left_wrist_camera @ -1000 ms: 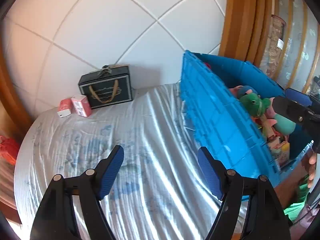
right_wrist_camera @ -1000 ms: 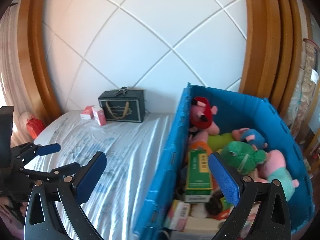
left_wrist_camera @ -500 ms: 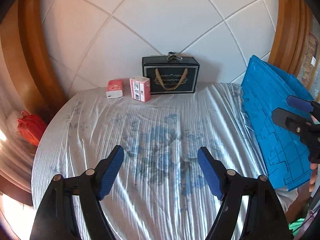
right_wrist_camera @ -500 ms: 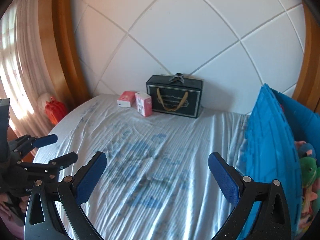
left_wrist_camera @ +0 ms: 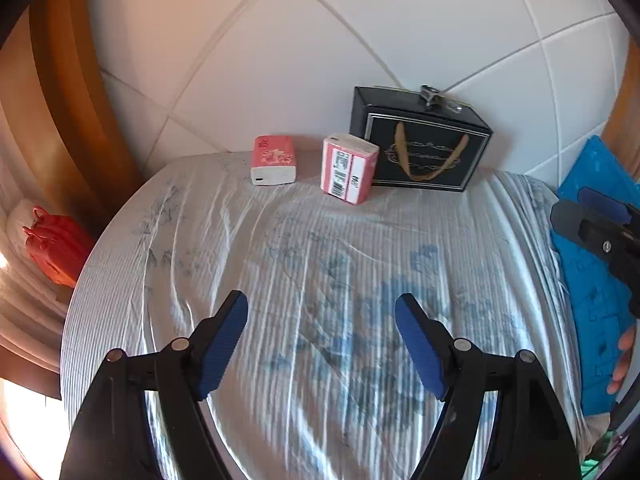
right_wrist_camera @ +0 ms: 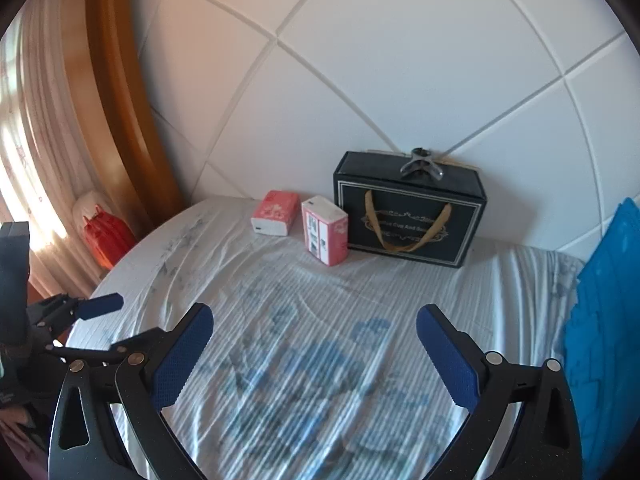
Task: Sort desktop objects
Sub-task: 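Move both tools back from the crate toward the tissue packs on the bed, then grasp the pink flower tissue pack with the left tool while the right tool grasps the pink-white tissue pack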
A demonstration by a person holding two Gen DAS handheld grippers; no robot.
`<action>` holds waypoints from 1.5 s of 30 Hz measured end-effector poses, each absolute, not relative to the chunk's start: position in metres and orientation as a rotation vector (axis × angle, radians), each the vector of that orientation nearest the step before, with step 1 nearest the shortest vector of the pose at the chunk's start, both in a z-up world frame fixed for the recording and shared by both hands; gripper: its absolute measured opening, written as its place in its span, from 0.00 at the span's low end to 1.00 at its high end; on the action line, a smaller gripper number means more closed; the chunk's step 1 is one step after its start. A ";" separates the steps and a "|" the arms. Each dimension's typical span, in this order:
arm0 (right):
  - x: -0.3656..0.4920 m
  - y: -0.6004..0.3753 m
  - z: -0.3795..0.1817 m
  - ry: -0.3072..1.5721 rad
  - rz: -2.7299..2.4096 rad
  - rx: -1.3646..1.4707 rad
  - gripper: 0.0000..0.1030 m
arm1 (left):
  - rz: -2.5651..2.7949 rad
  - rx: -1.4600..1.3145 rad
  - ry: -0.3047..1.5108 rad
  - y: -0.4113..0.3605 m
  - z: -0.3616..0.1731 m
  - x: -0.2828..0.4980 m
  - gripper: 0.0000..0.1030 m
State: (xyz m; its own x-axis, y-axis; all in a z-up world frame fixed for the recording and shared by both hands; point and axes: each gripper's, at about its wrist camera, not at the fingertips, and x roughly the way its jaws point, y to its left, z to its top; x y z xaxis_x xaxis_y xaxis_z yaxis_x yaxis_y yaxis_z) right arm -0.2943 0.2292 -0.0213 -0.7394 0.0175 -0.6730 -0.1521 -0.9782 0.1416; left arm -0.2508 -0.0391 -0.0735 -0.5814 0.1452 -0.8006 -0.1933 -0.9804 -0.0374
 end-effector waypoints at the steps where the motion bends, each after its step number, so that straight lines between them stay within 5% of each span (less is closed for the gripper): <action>1: -0.309 0.233 -0.030 0.300 2.833 -1.113 1.00 | 2.642 -1.341 0.078 -0.043 -0.080 -0.266 0.73; 21: -0.551 0.298 -0.216 0.351 2.785 -1.253 1.00 | 2.697 -1.399 -0.020 -0.052 -0.253 -0.578 0.74; 26: -0.560 0.297 -0.229 0.336 2.788 -1.275 1.00 | 2.581 -1.399 -0.008 -0.036 -0.262 -0.603 0.85; 34: -0.561 0.303 -0.237 0.330 2.748 -1.239 1.00 | 2.710 -1.379 0.110 -0.026 -0.241 -0.589 0.85; 42: -0.565 0.302 -0.251 0.351 2.745 -1.242 1.00 | 2.664 -1.472 -0.065 -0.026 -0.271 -0.615 0.93; 45: -0.565 0.305 -0.251 0.438 2.775 -1.219 0.99 | 2.705 -1.448 0.046 -0.033 -0.269 -0.597 0.91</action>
State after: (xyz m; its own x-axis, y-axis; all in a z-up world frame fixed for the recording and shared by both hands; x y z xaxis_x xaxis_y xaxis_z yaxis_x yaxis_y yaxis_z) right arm -0.5653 0.3049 -0.2512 -0.6802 -0.0419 -0.7318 -0.1854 -0.9561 0.2271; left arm -0.5966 -0.0328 -0.2687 -0.5524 0.0506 -0.8321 -0.0787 -0.9969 -0.0083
